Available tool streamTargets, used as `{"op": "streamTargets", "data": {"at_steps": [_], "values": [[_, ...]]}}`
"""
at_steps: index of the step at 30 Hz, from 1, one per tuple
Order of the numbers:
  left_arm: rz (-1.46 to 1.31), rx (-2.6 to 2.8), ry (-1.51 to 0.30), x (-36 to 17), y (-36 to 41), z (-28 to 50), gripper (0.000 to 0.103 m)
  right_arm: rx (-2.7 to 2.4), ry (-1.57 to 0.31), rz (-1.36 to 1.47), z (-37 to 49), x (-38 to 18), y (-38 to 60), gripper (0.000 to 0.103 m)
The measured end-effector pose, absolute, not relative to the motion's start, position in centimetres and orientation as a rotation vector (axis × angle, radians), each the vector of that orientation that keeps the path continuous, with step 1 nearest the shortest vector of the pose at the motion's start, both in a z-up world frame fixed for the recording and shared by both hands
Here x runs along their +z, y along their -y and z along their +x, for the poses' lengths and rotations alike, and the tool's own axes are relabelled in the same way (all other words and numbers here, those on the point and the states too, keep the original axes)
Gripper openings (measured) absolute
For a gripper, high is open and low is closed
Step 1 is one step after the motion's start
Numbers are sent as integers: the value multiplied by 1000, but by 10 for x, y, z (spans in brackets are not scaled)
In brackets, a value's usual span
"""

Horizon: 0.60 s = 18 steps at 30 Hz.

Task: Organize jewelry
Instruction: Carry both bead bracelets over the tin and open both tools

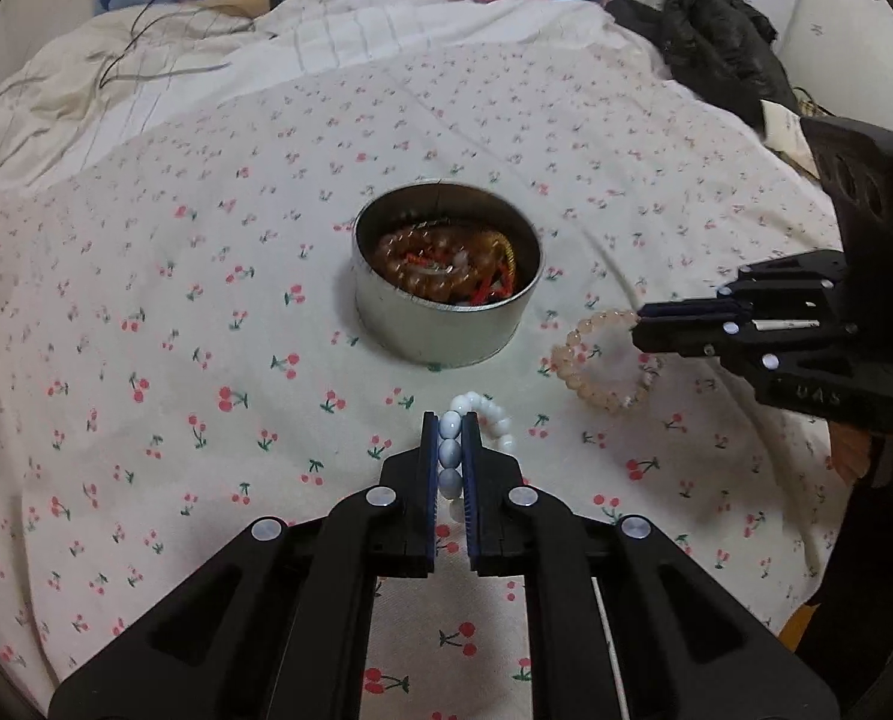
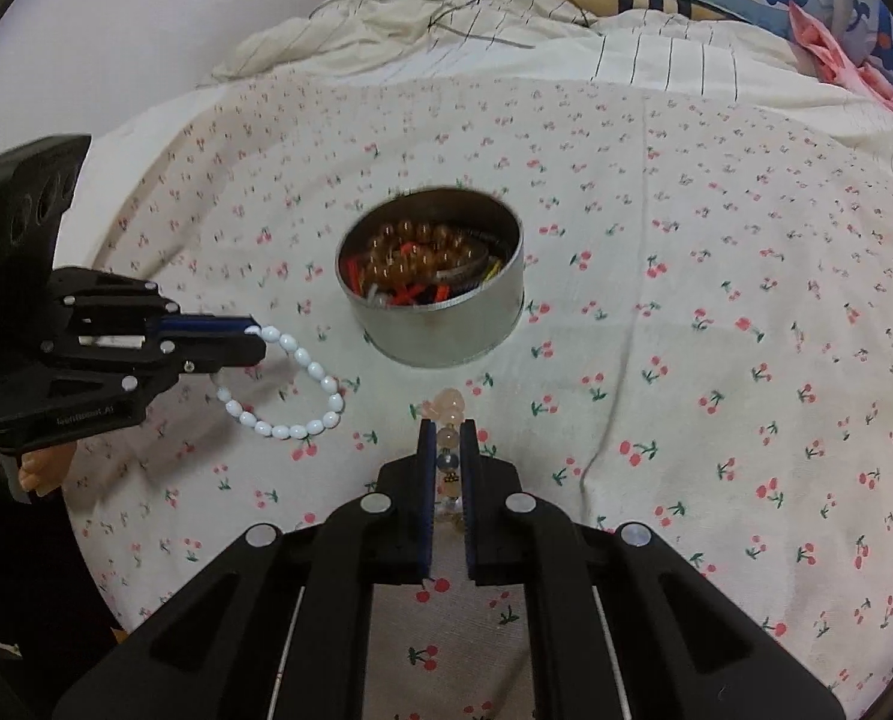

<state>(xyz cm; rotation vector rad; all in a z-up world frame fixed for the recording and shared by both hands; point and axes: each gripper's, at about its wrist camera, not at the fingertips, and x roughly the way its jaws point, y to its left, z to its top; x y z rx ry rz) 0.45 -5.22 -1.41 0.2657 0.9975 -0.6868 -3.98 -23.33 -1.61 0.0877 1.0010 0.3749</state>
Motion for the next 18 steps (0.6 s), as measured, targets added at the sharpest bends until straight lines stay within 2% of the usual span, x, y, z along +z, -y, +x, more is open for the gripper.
{"op": "streamTargets", "data": {"at_steps": [8,18], "values": [[266,-807,-902,23,68,-6,7,371,-930,129,-39,10,237,8],[71,-757,-842,44,78,37,7,351,-838,192,-26,41,242,8]]}}
